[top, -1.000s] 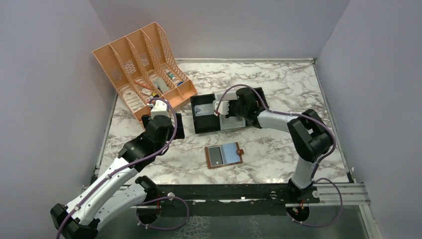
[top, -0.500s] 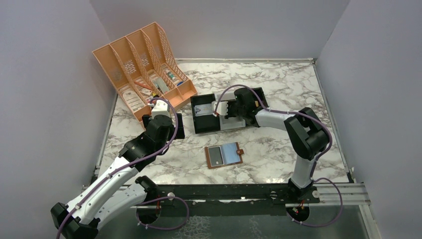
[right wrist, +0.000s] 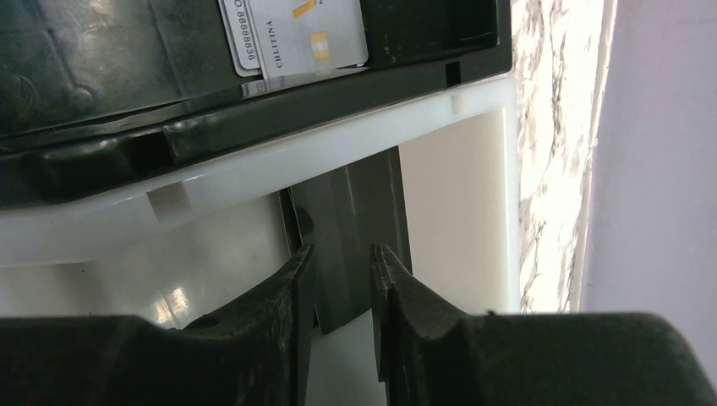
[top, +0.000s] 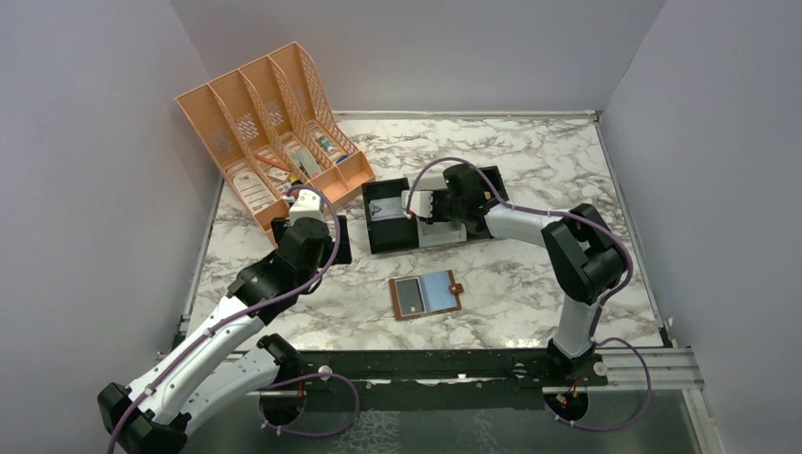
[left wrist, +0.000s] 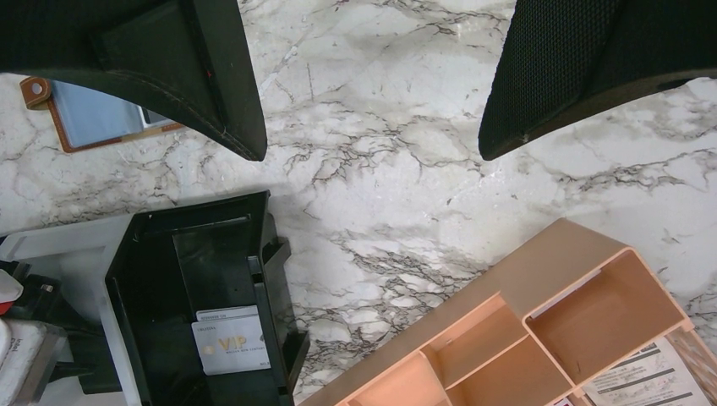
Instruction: Take the credit cards out of the card holder
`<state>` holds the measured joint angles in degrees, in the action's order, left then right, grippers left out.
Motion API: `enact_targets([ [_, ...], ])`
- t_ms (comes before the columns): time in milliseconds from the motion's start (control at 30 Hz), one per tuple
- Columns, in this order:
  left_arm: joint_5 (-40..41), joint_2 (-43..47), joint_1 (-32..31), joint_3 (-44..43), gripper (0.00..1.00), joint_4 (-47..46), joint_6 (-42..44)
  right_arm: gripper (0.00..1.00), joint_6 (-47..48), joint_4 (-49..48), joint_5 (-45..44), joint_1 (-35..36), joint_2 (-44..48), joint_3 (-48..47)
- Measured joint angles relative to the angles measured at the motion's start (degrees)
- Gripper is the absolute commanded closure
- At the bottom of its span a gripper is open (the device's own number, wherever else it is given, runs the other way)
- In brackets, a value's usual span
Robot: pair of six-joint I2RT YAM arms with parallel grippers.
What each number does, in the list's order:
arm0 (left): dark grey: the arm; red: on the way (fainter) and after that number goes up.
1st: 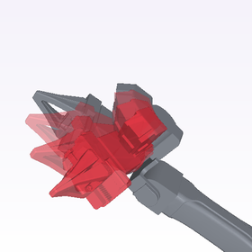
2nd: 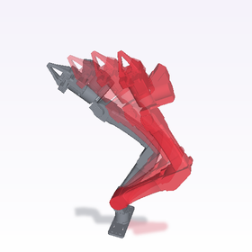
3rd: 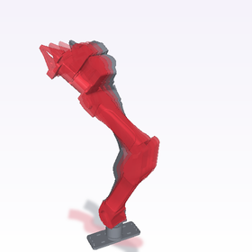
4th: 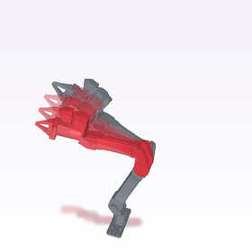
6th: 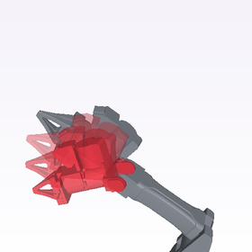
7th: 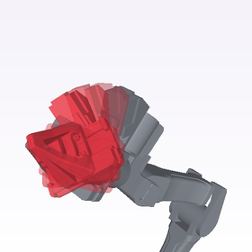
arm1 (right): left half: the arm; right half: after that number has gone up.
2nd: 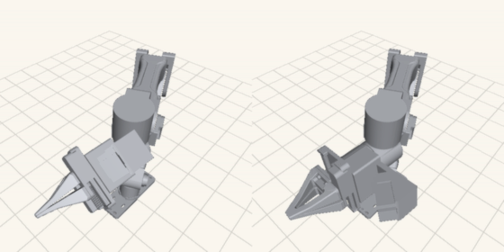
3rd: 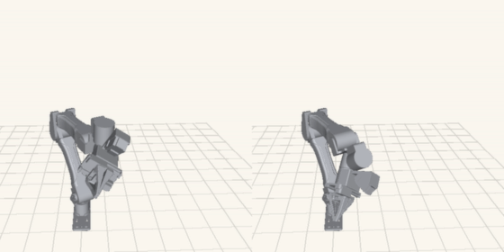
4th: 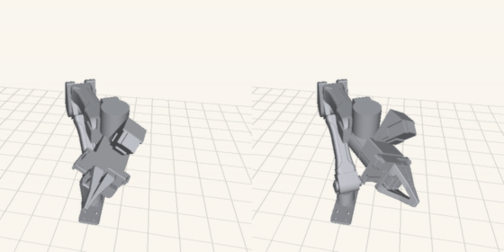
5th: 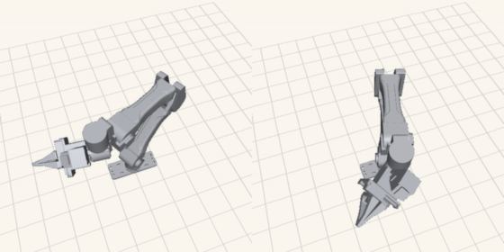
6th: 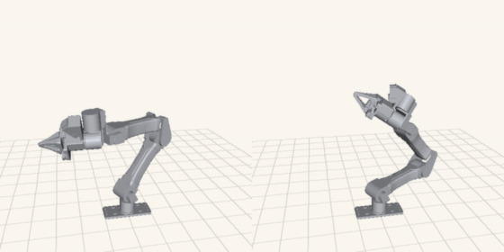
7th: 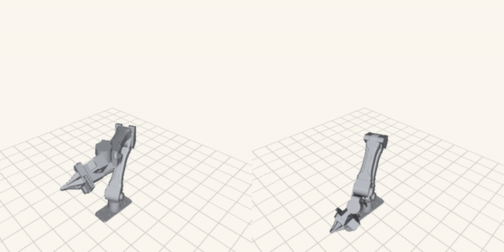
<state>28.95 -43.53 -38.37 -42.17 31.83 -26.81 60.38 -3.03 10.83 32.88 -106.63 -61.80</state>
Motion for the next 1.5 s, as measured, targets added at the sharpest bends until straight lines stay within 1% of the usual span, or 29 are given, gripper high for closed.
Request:
enact_targets([
  [167,-0.09,-0.44,0.00,0.00,0.01,0.00,0.02,0.68,-2.71,-0.07,-0.11,0.00,1.73,0.02],
  [233,-0.37,-0.70,0.00,0.00,0.01,-0.02,0.02,0.66,-5.75,-0.79,-0.22,0.00,4.13,0.26],
  [300,-0.98,-1.07,0.00,0.00,0.01,-0.02,0.00,0.64,-10.93,-2.93,-0.70,0.00,7.85,1.29],
  [433,-3.02,-1.64,0.00,0.00,0.01,-0.15,-0.04,0.62,-31.04,-8.00,-3.23,0.00,17.79,4.74],
  [567,-7.26,-2.36,0.00,0.13,0.01,-1.49,-0.48,0.63,-53.72,-8.26,-2.93,0.00,24.20,7.17],
  [700,-13.57,-3.41,0.00,2.05,0.03,-4.98,-1.14,0.63,-72.39,-4.85,2.56,-0.28,25.11,11.04],
  [833,-21.53,-4.92,0.00,6.47,0.08,-10.01,-3.69,0.63,-86.86,-6.97,11.47,-0.33,25.75,21.88],
  [900,-25.94,-5.84,0.00,9.09,0.10,-12.90,-5.66,0.63,-92.52,-8.48,15.47,-0.31,25.92,27.08],
  [1000,-30.53,-6.60,0.00,12.20,0.14,-16.90,-8.41,0.63,-97.88,-8.70,19.21,-0.07,25.92,30.34],
  [1133,-36.04,-8.48,0.00,15.28,0.22,-21.94,-12.04,0.64,-100.54,-10.05,21.18,0.22,26.32,30.32],
  [1200,-37.68,-9.70,-0.04,15.80,0.23,-23.67,-13.35,0.66,-101.26,-10.34,21.73,0.59,26.43,30.32],
  [1333,-39.60,-12.72,-0.96,16.28,0.31,-26.40,-15.10,0.66,-102.29,-10.36,21.88,1.44,26.29,30.47],
  [1500,-40.09,-17.55,-4.04,16.33,0.40,-29.20,-16.50,0.69,-102.79,-10.36,21.90,3.72,23.69,30.49],
])
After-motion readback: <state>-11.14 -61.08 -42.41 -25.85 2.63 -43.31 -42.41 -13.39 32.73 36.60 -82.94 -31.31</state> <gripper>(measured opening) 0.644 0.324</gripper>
